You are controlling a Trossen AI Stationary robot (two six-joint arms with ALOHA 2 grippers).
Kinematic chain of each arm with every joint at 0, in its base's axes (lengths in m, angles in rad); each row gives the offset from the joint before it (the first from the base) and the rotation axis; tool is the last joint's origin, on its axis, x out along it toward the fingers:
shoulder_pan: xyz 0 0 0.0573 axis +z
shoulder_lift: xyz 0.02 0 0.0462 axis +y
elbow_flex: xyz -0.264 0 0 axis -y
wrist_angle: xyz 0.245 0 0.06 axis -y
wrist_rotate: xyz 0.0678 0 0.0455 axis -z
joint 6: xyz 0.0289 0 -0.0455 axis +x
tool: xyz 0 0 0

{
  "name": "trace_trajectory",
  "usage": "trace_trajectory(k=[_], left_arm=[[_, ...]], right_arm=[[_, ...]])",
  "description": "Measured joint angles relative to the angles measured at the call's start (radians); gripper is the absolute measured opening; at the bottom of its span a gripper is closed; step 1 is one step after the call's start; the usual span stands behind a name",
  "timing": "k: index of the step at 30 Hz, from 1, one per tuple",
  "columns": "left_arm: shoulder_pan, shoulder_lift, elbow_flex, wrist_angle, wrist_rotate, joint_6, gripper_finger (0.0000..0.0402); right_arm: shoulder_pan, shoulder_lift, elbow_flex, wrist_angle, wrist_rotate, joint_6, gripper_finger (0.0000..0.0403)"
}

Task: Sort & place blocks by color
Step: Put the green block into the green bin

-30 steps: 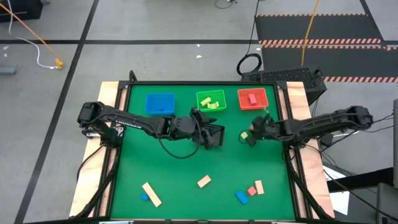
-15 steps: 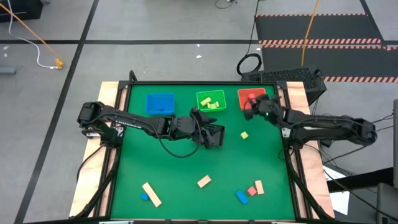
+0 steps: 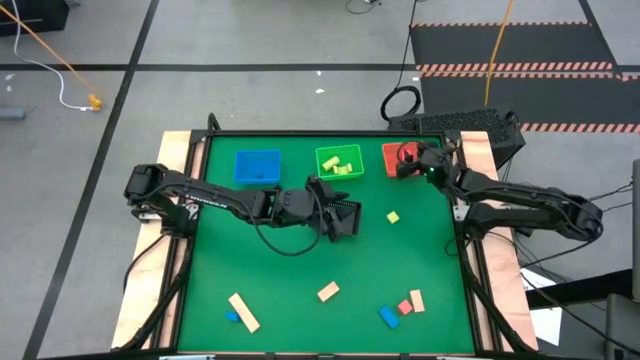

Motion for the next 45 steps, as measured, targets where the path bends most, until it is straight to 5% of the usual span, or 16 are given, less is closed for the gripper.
trace_trajectory(k=[9, 12, 19, 24, 45], left_arm=[[-0.016, 0.0, 0.0, -0.034, 0.0, 0.0, 0.0214], [-0.021, 0.0, 0.0, -0.038, 0.0, 0.0, 0.0214], [-0.03, 0.0, 0.0, -0.046, 0.0, 0.0, 0.0214], [-0.03, 0.0, 0.0, -0.045, 0.0, 0.0, 0.0214], [-0.029, 0.0, 0.0, -0.061, 0.0, -0.026, 0.0214]], right_arm=[[0.126, -0.105, -0.001, -0.056, -0.383, 0.1, 0.0247], [0.219, -0.102, -0.034, -0.117, -0.438, 0.144, 0.0245], [0.419, -0.083, -0.16, -0.157, -0.336, 0.221, 0.0248], [0.5, -0.084, -0.2, -0.154, -0.235, 0.085, 0.0248], [0.606, 0.009, -0.207, -0.099, -0.218, 0.151, 0.0249]])
